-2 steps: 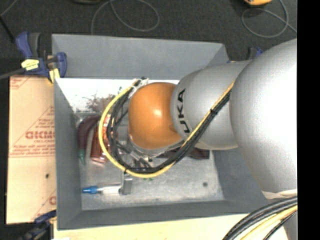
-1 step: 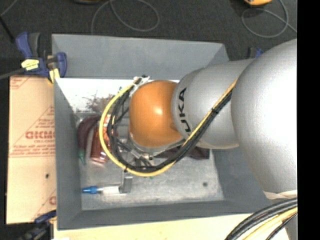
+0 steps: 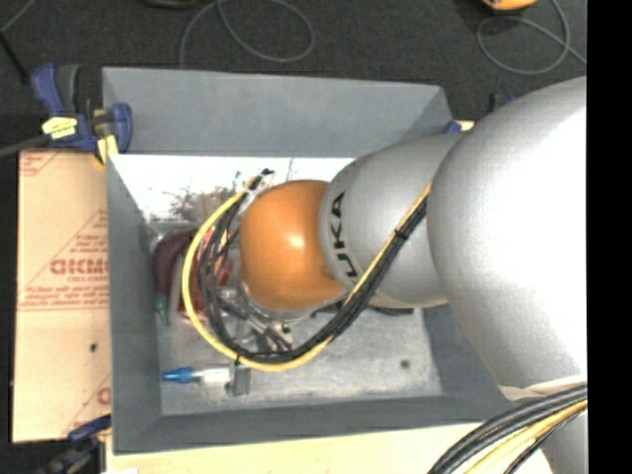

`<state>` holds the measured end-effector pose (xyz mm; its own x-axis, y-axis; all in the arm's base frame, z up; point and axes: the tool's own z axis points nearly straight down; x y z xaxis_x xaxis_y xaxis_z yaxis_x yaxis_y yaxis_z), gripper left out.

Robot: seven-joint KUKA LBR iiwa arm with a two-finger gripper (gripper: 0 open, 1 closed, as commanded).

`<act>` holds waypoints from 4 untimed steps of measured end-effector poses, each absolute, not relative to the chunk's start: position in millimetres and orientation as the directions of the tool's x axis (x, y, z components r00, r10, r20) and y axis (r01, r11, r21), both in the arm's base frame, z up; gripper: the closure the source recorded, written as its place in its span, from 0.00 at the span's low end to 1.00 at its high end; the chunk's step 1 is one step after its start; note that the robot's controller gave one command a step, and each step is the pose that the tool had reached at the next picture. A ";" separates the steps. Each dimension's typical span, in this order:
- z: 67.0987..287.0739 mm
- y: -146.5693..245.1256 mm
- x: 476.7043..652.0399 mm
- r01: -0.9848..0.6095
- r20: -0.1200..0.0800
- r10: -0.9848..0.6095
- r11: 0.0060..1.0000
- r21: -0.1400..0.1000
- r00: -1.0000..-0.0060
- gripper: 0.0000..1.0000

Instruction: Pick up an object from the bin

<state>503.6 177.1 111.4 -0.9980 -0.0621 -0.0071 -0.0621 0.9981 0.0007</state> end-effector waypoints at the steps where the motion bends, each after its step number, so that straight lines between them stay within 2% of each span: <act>1: 94.0 200.9 478.3 -0.059 0.003 -0.059 0.998 0.000 -0.998 0.00; 2: 104.3 198.7 472.7 -0.106 -0.005 -0.106 0.994 -0.001 -0.994 0.00; 3: 80.8 190.1 476.8 -0.166 -0.016 -0.166 0.986 0.003 -0.986 0.00; 4: 70.0 177.1 477.4 0.080 -0.004 0.080 0.997 0.000 -0.997 1.00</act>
Offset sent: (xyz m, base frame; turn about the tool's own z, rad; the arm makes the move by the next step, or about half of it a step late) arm -0.0314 0.0229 -0.0076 -0.0443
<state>477.4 177.1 70.0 -0.9968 0.0797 -0.0040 0.0797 0.9968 0.0002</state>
